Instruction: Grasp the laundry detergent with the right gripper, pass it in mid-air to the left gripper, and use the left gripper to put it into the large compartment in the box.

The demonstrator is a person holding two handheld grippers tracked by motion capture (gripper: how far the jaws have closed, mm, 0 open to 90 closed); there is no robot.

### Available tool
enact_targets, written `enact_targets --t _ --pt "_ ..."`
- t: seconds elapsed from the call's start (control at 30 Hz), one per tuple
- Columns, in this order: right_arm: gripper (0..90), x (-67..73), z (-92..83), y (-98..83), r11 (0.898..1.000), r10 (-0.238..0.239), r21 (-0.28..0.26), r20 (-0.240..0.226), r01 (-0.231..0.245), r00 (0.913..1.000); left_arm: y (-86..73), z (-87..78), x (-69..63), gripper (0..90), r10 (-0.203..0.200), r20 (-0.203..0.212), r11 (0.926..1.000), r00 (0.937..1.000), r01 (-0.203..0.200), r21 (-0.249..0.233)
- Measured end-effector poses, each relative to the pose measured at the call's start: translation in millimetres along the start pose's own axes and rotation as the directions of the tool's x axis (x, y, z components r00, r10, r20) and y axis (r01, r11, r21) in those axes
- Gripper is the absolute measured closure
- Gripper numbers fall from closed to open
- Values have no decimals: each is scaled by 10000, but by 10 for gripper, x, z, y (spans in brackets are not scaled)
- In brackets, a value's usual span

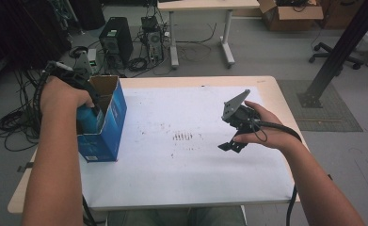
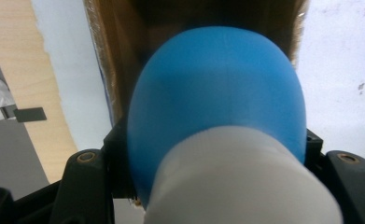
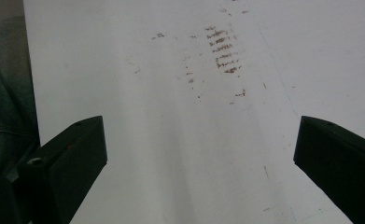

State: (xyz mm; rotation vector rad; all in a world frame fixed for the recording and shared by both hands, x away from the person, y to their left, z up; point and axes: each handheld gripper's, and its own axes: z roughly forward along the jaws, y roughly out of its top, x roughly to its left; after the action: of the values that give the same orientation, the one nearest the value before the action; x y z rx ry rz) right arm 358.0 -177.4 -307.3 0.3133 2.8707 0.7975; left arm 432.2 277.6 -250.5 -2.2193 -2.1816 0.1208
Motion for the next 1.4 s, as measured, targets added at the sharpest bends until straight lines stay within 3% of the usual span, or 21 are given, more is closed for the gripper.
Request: enact_targets --t 0.4,0.83,1.2,1.4 --pt "28 11 37 38 10000 -95 13 -74 95 9999 21 270 50 381 20 -60 9999 10000 -20 130" --pt "27 10 44 53 9999 -125 35 -116 125 9999 62 453 44 381 98 98 9997 9999 -100 224" --pt "28 20 51 47 9999 -135 2 -134 135 9998 55 481 52 380 139 119 9997 9998 -142 215" --pt "28 23 39 39 9999 -159 26 -187 159 9997 46 486 47 374 372 113 9993 9992 -373 28"
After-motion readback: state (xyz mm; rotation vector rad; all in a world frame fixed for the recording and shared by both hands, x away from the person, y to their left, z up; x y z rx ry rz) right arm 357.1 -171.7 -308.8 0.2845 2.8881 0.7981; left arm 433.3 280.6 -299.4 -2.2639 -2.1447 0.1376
